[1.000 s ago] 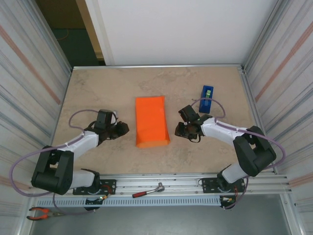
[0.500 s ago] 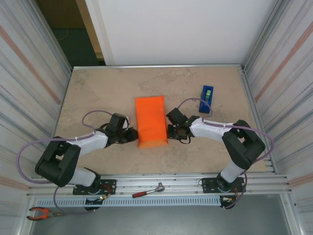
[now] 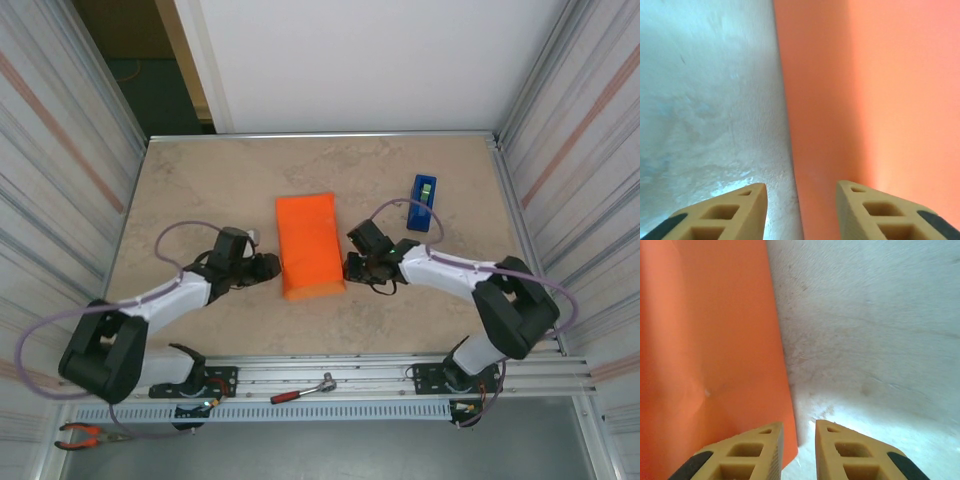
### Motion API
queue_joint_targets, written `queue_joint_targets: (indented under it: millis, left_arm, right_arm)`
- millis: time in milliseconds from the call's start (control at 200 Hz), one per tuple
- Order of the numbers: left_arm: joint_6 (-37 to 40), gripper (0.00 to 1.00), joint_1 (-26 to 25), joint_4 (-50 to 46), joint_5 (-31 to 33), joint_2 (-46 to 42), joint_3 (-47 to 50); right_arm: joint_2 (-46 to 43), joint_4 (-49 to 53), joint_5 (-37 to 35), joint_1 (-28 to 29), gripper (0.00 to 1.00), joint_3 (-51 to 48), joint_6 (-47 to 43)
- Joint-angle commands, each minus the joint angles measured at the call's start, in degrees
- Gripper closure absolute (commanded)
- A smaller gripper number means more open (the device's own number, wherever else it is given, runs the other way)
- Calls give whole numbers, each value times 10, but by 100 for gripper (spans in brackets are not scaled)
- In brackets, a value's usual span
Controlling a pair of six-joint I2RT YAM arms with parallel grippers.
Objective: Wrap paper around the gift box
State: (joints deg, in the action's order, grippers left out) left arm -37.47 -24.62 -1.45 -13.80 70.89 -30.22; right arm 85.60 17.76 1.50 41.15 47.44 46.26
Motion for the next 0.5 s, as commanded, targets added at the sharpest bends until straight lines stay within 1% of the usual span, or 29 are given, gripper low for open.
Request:
queue_joint_targets:
  millis: [0,50,85,155,225,341,491]
  left_arm:
    - [3,50,17,-33,9,-59,16]
    - [1,47,21,-34,3,-75,18]
    - [0,45,21,-33,-4,-84,18]
    - [0,41,20,-27,-19,-94,14]
    - [-1,38,11,-23,-25,-96,10]
    - [9,35,-24,-24,0,-91,0]
    - [40,33,-79,-48,73,-79,-18]
  right_arm:
    - [-69,46,-8,-27,75,-25,1]
    - [-97,48,3,-43,70,-35,1]
    - [-116,46,12,-53,62,-38,3]
    - [-145,37,32,-65,40,-35,0]
    - [-155,23,50,-66,27,-19,-7]
    - [-129,22,70,-54,17,20,-18]
    - [-72,29,50,-16,13,55,-30]
